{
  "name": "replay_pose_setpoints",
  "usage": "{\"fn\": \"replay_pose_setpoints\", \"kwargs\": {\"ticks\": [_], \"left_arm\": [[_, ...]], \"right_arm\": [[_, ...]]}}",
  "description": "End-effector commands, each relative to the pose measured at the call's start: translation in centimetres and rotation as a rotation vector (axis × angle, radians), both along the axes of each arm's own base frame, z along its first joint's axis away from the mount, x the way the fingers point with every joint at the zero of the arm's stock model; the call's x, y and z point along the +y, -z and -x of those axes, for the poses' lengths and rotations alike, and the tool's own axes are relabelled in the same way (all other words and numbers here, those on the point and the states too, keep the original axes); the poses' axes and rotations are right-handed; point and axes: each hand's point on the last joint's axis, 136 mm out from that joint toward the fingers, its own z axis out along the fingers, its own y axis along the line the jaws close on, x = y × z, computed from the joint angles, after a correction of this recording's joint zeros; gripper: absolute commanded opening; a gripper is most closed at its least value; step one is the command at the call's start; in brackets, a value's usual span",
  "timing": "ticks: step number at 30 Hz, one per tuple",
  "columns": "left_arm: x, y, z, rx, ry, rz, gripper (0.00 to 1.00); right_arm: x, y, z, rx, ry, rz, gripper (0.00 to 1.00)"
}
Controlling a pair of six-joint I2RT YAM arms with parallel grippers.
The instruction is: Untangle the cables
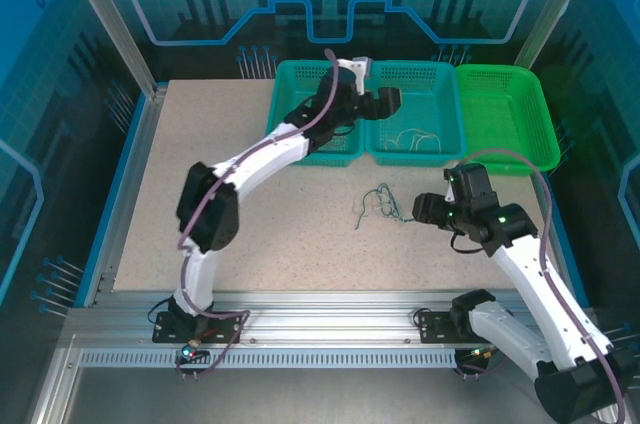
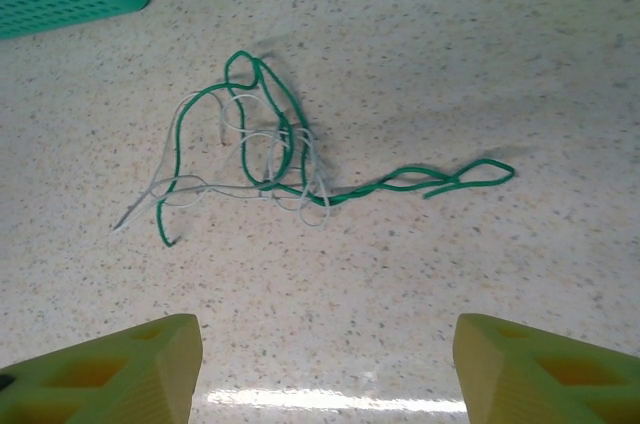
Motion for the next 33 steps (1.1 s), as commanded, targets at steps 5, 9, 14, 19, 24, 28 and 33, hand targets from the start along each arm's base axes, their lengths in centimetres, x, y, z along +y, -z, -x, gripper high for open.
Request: {"fn": "replay_pose_setpoints", "kwargs": {"ticks": [5, 9, 14, 19, 24, 28, 33], "left_arm": [[6.0, 0.2, 9.6, 0.097, 0.035, -0.129, 0.82], [8.1, 4.1, 14.0, 0.175, 0.085, -0.159, 0.82], [9.9, 7.1, 17.5, 0.202, 0.142, -0.198, 0.87], [9.8, 9.3, 20.1, 0.221, 0.264, -0.237, 0.92], [9.6, 11.2, 21.1, 0.3, 0.296, -0.222, 0.92], [9.0, 13.2, 22.1, 0.402, 0.349, -0.226, 0.9], [8.5, 15.6, 22.2, 0.53, 0.345, -0.232, 0.88]], "right_arm": [[6.2, -0.6, -2.3, 0.004, -0.264, -0.167, 0.66], [8.8, 0.1, -3.4, -0.052, -0.46, -0.083, 0.65], [10.1, 2.9, -5.4, -0.11, -0.691, 0.163, 0.68], [10.5, 6.2, -6.7, -0.009, -0.768, 0.239, 0.61], [11.7, 6.6, -7.1, 0.025, -0.812, 0.199, 0.05], [13.7, 4.8, -5.2, 0.003, -0.919, 0.079, 0.0], [15.6, 0.5, -2.2, -0.118, -1.031, -0.087, 0.0]]}}
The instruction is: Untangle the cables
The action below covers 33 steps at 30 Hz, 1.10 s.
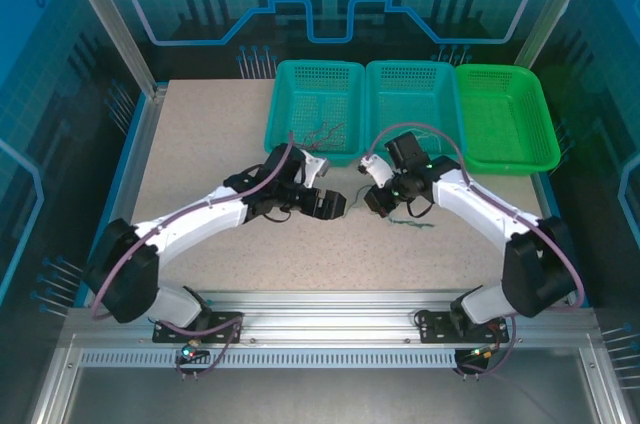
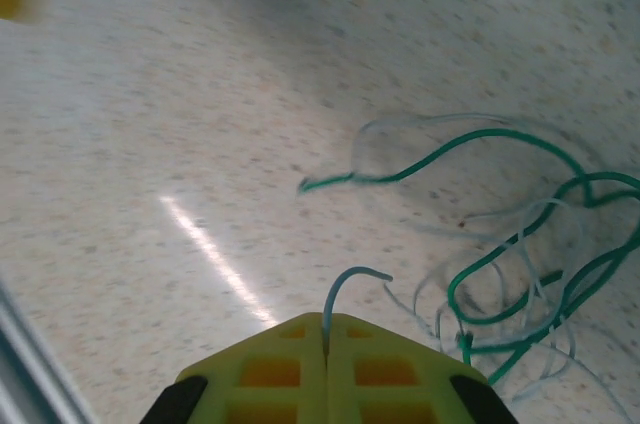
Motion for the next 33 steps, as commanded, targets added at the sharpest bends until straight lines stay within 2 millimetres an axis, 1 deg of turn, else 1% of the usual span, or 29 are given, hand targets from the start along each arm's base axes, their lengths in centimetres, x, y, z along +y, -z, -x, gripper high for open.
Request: {"fn": "replay_pose_setpoints", "kwargs": {"ticks": [1, 3, 5, 7, 9, 12, 14, 17, 18, 20, 22, 23, 24, 25, 26, 27, 29, 31, 33], "left_arm": [[-1.1, 1.1, 0.8, 0.122, 0.013, 0.022, 0.88], [-1.3, 1.9, 0.2, 0.15, -0.019, 0.015, 0.88], [-1.0, 2.9, -0.7, 0.158, -0.066, -0.02, 0.89], [-0.2, 4.4, -1.8, 0.166, -0.132, -0.089, 0.88], [0.6, 5.5, -2.6, 0.173, -0.184, -0.139, 0.84], [1.0, 6.4, -3.5, 0.193, -0.24, -0.114, 0.81], [1.0, 6.9, -3.6, 0.206, -0.262, -0.097, 0.81], [1.5, 7.6, -3.4, 0.21, -0.281, -0.098, 0.83], [1.3, 7.7, -3.4, 0.214, -0.274, -0.082, 0.83], [0.0, 7.5, -3.1, 0.221, -0.223, -0.015, 0.83], [-2.8, 6.1, -2.6, 0.219, -0.099, 0.146, 0.84], [-3.7, 5.3, -2.5, 0.221, -0.07, 0.211, 0.85], [-4.4, 4.8, -2.4, 0.229, -0.054, 0.267, 0.86], [-4.8, 4.6, -2.5, 0.236, -0.049, 0.296, 0.86], [-4.8, 5.0, -2.6, 0.249, -0.059, 0.291, 0.87], [-4.5, 5.9, -2.8, 0.267, -0.084, 0.256, 0.88], [-3.4, 8.2, -3.0, 0.309, -0.142, 0.137, 0.87], [-1.8, 10.5, -3.0, 0.357, -0.202, -0.009, 0.84], [0.0, 11.9, -2.8, 0.379, -0.25, -0.139, 0.79]], "right_arm": [[2.3, -4.4, 3.3, -0.027, -0.155, -0.191, 0.0], [2.7, -5.6, 4.4, -0.035, -0.193, -0.24, 0.0], [3.0, -6.6, 5.2, -0.033, -0.225, -0.28, 0.0], [3.2, -7.2, 5.9, -0.023, -0.249, -0.314, 0.0], [3.5, -7.7, 6.3, -0.014, -0.261, -0.335, 0.0], [3.8, -8.7, 6.3, -0.019, -0.263, -0.359, 0.0], [3.9, -9.9, 6.1, -0.044, -0.254, -0.379, 0.0], [4.2, -13.0, 5.9, -0.11, -0.241, -0.446, 0.0], [4.3, -14.0, 5.9, -0.132, -0.235, -0.472, 0.0], [4.4, -15.3, 5.7, -0.164, -0.216, -0.511, 0.0], [4.8, -16.0, 5.7, -0.183, -0.208, -0.545, 0.0], [4.9, -16.1, 5.8, -0.187, -0.211, -0.545, 0.0], [5.0, -16.4, 5.9, -0.198, -0.21, -0.544, 0.0], [5.0, -16.9, 5.9, -0.21, -0.205, -0.549, 0.0], [5.0, -17.6, 5.8, -0.225, -0.203, -0.56, 0.0], [5.0, -18.4, 5.7, -0.243, -0.194, -0.572, 0.0], [5.0, -19.8, 5.5, -0.279, -0.178, -0.603, 0.0], [5.0, -21.2, 5.3, -0.31, -0.161, -0.629, 0.0], [4.9, -22.5, 5.1, -0.339, -0.143, -0.637, 0.0]]}}
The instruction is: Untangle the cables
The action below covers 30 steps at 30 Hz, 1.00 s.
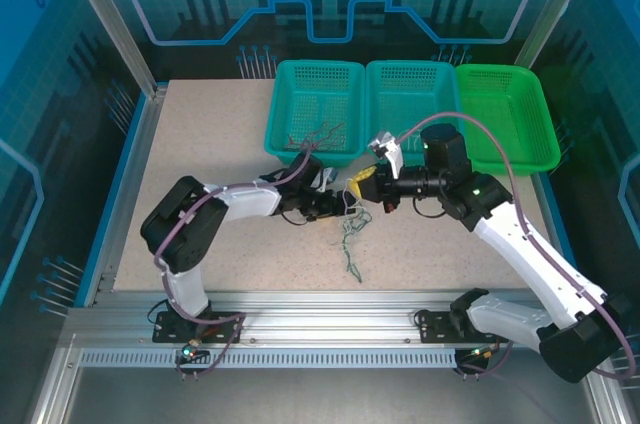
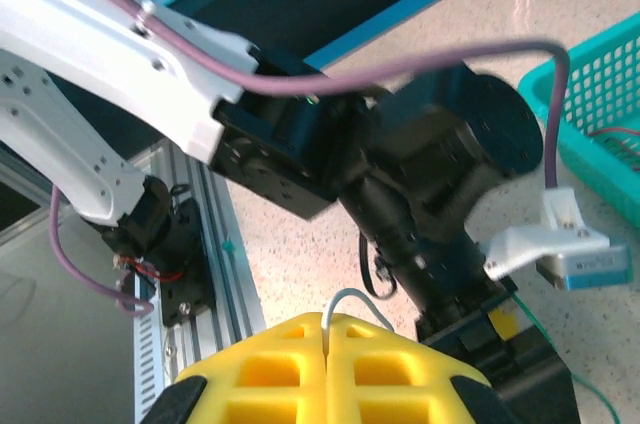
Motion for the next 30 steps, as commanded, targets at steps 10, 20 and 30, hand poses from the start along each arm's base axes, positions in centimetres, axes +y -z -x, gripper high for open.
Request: {"fn": "replay_pose_setpoints", "kwargs": {"ticks": [10, 20, 30], "left_arm": [[8.1, 3.6, 1.2, 0.064, -0.164, -0.384, 0.57], [12.7, -9.4, -1.3, -0.34, -0.303, -0.089, 0.89], [7.8, -17.0, 5.7, -0.574, 0.193, 0.222, 0.89]], "right_arm": [[-2.0, -13.2, -1.6, -0.285, 0.22, -0.166, 0.0], [-0.7, -9.1, -2.8, -0.142, 0.197, -0.099, 0.0], [0.1, -6.2, -3.8, -0.074, 0.186, -0.053, 0.0]]}}
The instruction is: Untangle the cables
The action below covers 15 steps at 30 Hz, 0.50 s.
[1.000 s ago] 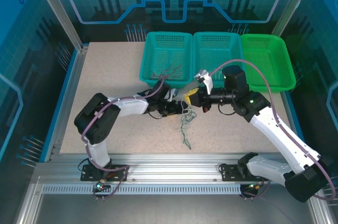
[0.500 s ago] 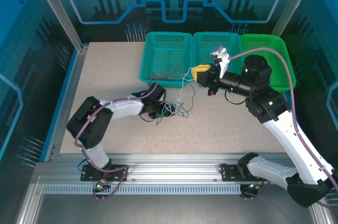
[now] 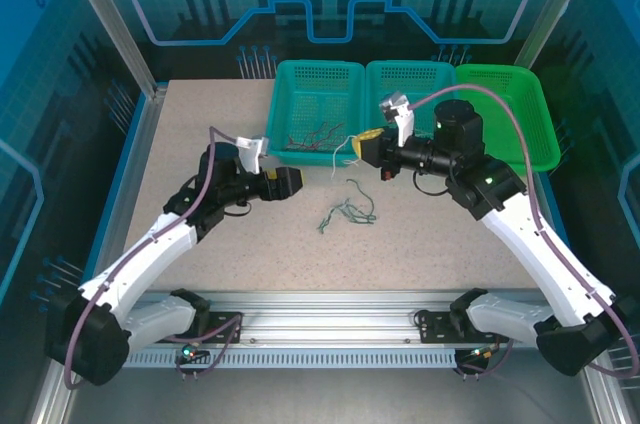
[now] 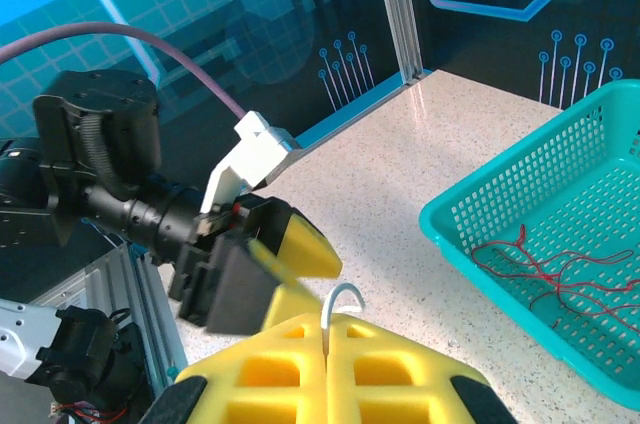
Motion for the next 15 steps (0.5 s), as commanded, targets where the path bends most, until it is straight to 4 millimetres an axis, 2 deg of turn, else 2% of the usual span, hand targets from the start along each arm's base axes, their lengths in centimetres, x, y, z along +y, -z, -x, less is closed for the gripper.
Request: {"fn": "replay_pose_setpoints", "kwargs": {"ticks": [1, 4, 7, 11, 15], "left_arm": [[-3.4, 1.2, 4.2, -0.044, 0.299, -0.01, 0.9], [-4.6, 2.2, 4.4, 0.018, 0.345, 0.01, 0.92], [-5.5, 4.8, 4.5, 0.073, 0.362, -0.048, 0.94], [-4.9, 9.0, 4.5, 0.113, 0.334, -0.153, 0.96], [-5.4, 12.0, 6.0, 0.187, 0.376, -0.257, 0.95]], "right_arm": [[0.6, 0.9, 0.3, 0.036, -0.027, 0.007, 0.0], [0.9, 1.0, 0.2, 0.052, -0.036, 0.01, 0.0], [1.0, 1.0, 0.3, 0.057, -0.043, 0.006, 0.0], [0.9, 0.4, 0.2, 0.051, -0.035, -0.011, 0.0], [0.7, -0.5, 0.3, 0.045, -0.022, -0.026, 0.0]]}}
